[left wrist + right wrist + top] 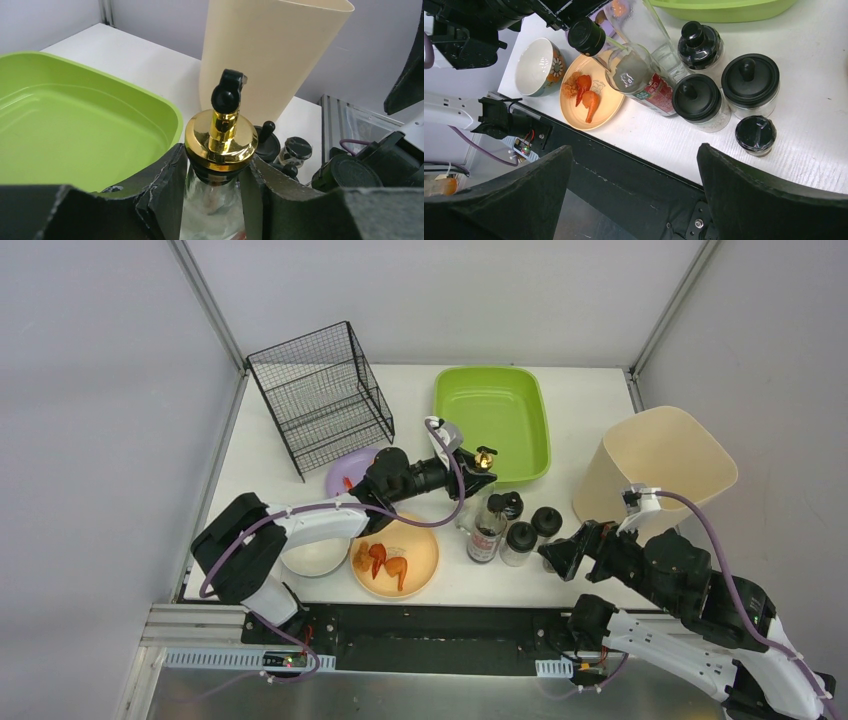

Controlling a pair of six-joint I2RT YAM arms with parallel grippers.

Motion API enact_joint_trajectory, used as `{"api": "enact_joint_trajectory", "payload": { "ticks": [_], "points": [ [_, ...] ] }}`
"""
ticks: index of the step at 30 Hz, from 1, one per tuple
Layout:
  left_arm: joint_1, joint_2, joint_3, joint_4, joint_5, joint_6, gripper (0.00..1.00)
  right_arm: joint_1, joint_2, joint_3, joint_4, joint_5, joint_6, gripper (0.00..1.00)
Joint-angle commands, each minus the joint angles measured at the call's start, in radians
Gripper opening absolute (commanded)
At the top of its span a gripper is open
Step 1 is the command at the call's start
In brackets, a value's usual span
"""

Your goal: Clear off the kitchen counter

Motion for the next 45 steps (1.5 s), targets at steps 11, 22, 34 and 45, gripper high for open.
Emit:
{"api": "enact_joint_trajectory", "payload": {
  "ticks": [11, 22, 34, 45],
  "points": [
    [-0.011, -0.032, 0.029, 0.073, 0.037, 0.016, 0.00, 0.004, 0.015, 0.033, -0.035, 0.002, 0.073, 0.97],
    [-0.011, -0.184, 0.040, -0.130, -0.061, 0.128, 0.00, 0.004, 0.014, 0.091, -0.108, 0.038, 0.123, 0.96],
    [-0.012, -0.439, 0.075, -0.366, -0.121, 0.163, 0.00, 0.004, 0.035, 0.155, -0.091, 0.047, 0.078, 0.96],
    [-0.011, -0.518, 0.233, -0.658, -0.377, 0.279, 0.00, 0.004, 0.141, 0.150, 0.030, 0.019, -0.021, 0.97]
  ]
}}
